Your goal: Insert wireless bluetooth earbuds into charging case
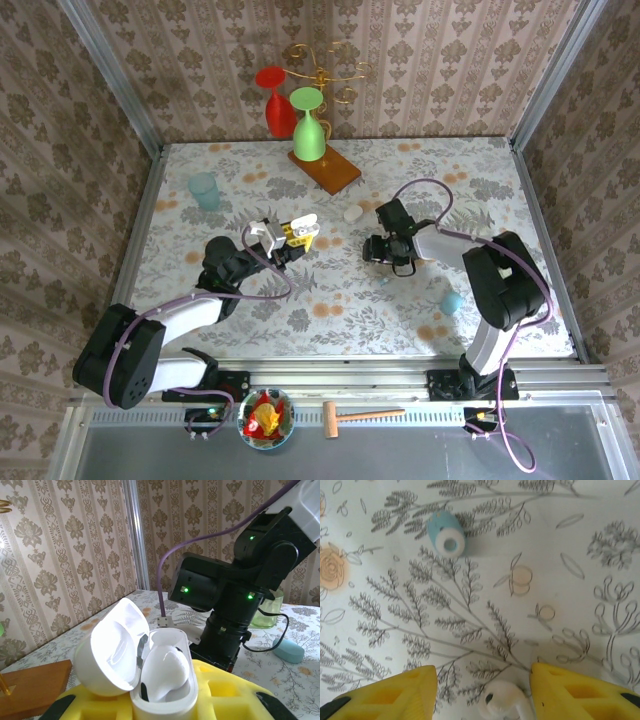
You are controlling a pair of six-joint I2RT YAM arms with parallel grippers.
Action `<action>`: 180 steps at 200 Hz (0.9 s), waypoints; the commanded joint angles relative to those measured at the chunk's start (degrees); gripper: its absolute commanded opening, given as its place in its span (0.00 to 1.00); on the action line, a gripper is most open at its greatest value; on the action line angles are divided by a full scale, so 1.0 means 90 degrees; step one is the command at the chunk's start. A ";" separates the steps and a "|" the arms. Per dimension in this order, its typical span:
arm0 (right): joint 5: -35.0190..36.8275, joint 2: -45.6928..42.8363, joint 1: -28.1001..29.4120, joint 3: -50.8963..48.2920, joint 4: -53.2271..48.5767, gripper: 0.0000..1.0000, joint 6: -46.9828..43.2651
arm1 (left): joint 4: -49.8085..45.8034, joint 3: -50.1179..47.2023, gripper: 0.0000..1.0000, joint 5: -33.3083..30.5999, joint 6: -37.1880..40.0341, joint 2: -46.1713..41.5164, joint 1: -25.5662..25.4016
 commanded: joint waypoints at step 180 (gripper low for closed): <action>0.0160 0.1618 0.0121 0.2956 -0.4091 0.37 -0.2038 | -0.0014 0.0182 0.01 0.0004 0.0195 -0.0042 -0.0032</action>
